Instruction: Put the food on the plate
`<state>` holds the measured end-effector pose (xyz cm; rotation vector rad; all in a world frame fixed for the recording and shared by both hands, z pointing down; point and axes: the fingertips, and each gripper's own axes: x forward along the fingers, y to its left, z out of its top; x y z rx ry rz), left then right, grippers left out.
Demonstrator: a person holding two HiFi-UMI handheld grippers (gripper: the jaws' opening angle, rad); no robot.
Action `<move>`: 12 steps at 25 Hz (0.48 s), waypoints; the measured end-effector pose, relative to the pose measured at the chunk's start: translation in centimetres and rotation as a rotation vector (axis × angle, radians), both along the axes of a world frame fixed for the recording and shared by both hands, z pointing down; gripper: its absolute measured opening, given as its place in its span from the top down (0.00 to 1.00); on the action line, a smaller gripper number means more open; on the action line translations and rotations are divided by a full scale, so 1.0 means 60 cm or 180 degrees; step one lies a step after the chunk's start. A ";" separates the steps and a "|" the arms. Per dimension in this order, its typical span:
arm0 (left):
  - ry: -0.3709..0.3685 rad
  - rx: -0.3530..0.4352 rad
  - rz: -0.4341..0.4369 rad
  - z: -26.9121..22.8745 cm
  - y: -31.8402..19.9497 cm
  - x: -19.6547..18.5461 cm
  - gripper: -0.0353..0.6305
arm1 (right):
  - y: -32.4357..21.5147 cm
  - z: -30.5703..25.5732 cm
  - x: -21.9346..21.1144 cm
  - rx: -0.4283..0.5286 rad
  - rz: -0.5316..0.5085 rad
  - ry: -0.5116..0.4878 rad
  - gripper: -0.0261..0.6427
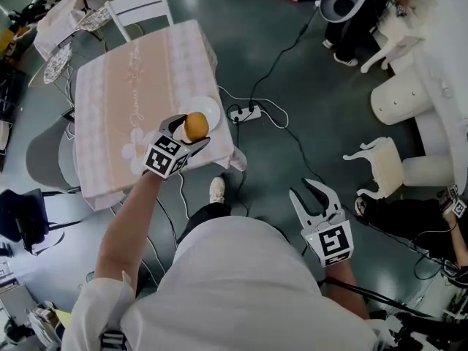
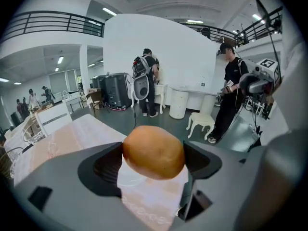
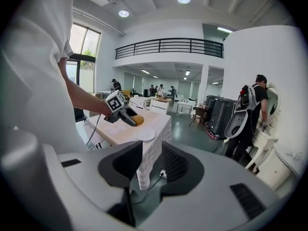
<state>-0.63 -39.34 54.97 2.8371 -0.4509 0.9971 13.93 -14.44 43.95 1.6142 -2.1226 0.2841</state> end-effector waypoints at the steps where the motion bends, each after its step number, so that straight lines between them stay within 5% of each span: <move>1: -0.0067 -0.0005 0.0042 0.015 -0.021 0.003 0.32 | -0.017 -0.003 0.001 -0.0009 0.0061 -0.0013 0.77; 12: -0.0684 0.0010 0.0559 0.164 -0.130 0.028 0.32 | -0.102 0.011 -0.020 -0.0263 0.0481 0.0011 0.77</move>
